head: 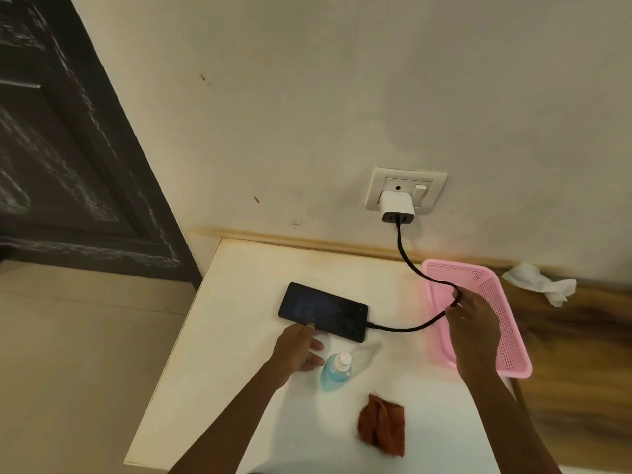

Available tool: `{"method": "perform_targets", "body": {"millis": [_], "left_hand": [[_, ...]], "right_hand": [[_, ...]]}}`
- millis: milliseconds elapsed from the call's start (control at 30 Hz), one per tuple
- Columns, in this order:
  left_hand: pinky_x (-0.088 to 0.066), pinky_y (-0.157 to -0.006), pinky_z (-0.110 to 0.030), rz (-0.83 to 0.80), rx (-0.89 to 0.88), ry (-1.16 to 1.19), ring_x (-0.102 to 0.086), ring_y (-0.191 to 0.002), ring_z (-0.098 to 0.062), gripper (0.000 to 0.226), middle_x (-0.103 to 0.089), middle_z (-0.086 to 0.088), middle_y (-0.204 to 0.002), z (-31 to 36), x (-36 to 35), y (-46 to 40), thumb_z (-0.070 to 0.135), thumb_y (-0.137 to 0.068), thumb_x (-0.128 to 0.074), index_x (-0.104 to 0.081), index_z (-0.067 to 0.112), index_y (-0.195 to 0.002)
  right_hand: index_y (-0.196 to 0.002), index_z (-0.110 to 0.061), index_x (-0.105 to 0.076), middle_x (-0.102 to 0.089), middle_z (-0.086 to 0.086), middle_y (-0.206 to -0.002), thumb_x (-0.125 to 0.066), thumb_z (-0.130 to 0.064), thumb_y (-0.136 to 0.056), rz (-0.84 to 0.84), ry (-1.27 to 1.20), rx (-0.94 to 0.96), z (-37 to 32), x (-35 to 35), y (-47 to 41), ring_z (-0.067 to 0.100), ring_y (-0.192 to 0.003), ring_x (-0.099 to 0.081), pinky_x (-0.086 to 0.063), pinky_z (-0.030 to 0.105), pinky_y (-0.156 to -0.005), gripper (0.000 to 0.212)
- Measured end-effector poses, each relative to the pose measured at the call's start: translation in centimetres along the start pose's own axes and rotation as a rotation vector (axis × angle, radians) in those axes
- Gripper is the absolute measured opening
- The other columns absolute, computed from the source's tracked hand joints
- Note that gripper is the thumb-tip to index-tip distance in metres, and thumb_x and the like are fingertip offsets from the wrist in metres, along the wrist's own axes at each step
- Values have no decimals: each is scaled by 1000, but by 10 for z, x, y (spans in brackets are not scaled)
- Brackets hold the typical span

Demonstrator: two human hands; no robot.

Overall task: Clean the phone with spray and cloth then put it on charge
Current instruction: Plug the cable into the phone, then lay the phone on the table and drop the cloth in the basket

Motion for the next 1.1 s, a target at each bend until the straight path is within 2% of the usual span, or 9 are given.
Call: {"method": "perform_targets", "body": {"millis": [100,233,433,600,733,833,933,1033,1100], "left_hand": [[-53,-64,-25,44,-33,-54,-60,-58,-17,30,-66,-9,-90,-1,-1,1,27,-101,-41,-54,4,-114],[-49,-62,-19,-5,-84,-178,-57,-62,-13,27,-67,-11,-97,1,-5,5,19,-100,-41,-58,4,-116],[-44,-61,-17,-192,-68,-355,-54,-66,-9,29,-61,-1,-99,12,-10,10,30,-102,-36,-50,14,-122],[-43,-60,-16,-238,-70,-368,-54,-66,-8,29,-60,1,-95,14,-9,8,31,-102,-35,-51,17,-122],[-45,-55,-10,-77,-237,-210,-58,-66,-11,26,-64,-5,-94,-1,-4,10,22,-102,-37,-60,13,-109],[-44,-81,-20,284,-588,-416,-60,-89,-15,22,-68,1,-100,-18,11,24,12,-97,-46,-67,16,-102],[-43,-95,-35,582,-769,-683,-62,-106,-26,23,-69,-6,-114,-39,24,36,8,-88,-62,-68,13,-109],[-34,-108,-47,592,-682,-818,-49,-129,-32,40,-54,-11,-138,-56,29,34,15,-89,-62,-57,10,-129],[-28,-111,-47,580,-658,-894,-40,-135,-32,46,-47,-11,-144,-58,27,32,21,-91,-59,-51,12,-136]], "right_hand": [[-117,-7,-58,-63,12,-117,-62,0,-84,32,-65,-107,11,4,6,30,-98,-60,-48,45,-90,34],[-116,-5,-58,-66,10,-101,-67,-5,-82,-18,-110,-142,16,-4,8,13,-65,-60,-51,23,-58,35],[-94,-1,-65,-65,6,-80,-67,0,-77,28,-26,-62,2,-17,-5,1,-58,-51,-38,15,-57,17],[-91,-1,-64,-68,15,-84,-63,2,-79,26,2,-51,-3,-21,-16,18,-68,-55,-40,21,-59,13],[-103,-8,-58,-65,11,-97,-67,-6,-81,79,-73,-86,0,-9,1,23,-83,-61,-53,39,-79,23],[-98,-12,-60,-63,2,-92,-66,-4,-80,75,-57,-32,9,4,33,15,-79,-58,-48,31,-78,21],[-92,-15,-63,-64,-1,-90,-65,-3,-82,-216,47,-39,31,1,70,13,-77,-59,-43,21,-71,16],[-97,-12,-65,-64,2,-97,-65,-5,-82,-536,210,-124,59,-12,101,14,-83,-58,-42,22,-72,16],[-101,-9,-64,-63,6,-102,-62,-3,-83,-593,290,-143,70,-15,114,14,-86,-54,-40,20,-76,19]]}}
Point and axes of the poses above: each hand's wrist, its own y-axis away from the middle knuckle, its own x-axis out of the back of the hand, z = x × y, the point moved 4 cm from there along -y, towards the middle knuckle
